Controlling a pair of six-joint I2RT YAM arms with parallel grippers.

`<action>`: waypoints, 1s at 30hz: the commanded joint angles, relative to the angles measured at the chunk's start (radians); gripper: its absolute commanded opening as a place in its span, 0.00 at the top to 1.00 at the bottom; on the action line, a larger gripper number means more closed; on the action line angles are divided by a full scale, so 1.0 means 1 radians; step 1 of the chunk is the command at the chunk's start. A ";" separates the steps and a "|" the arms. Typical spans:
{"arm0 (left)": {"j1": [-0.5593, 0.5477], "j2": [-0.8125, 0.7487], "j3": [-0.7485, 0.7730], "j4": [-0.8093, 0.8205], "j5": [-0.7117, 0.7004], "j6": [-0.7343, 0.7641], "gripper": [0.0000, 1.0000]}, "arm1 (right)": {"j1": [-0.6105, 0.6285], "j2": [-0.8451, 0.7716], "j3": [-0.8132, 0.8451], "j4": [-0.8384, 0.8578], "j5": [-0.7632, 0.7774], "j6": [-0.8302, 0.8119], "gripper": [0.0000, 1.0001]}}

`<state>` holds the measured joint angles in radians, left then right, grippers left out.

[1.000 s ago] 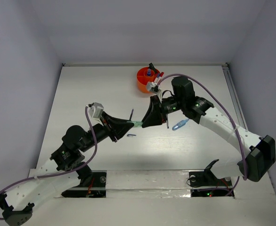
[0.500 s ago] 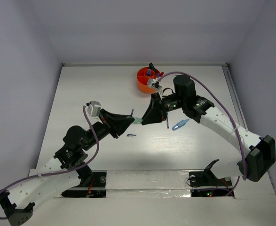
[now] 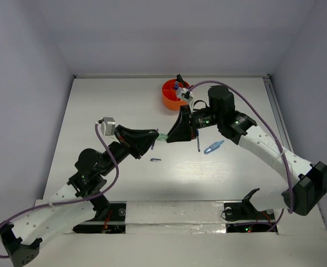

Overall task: Sort the stationery into containers
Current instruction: Close the pen cap on the pen.

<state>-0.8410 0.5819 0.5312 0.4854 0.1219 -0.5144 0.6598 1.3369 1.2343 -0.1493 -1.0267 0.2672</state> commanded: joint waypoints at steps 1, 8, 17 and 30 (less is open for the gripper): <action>-0.043 0.047 -0.043 -0.064 0.211 -0.059 1.00 | 0.017 -0.018 0.091 0.186 0.215 0.033 1.00; -0.043 0.061 -0.062 -0.044 0.214 -0.065 1.00 | 0.008 -0.016 0.119 0.235 0.218 0.089 1.00; -0.043 0.012 -0.040 -0.165 0.085 -0.024 1.00 | -0.068 -0.068 0.028 0.306 0.258 0.145 1.00; -0.043 0.022 -0.077 -0.182 0.065 -0.024 1.00 | -0.132 -0.051 -0.010 0.425 0.201 0.234 1.00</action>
<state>-0.8585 0.5804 0.5053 0.4507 0.0715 -0.5549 0.5823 1.2949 1.1870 0.0429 -0.9638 0.4526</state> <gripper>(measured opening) 0.158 0.231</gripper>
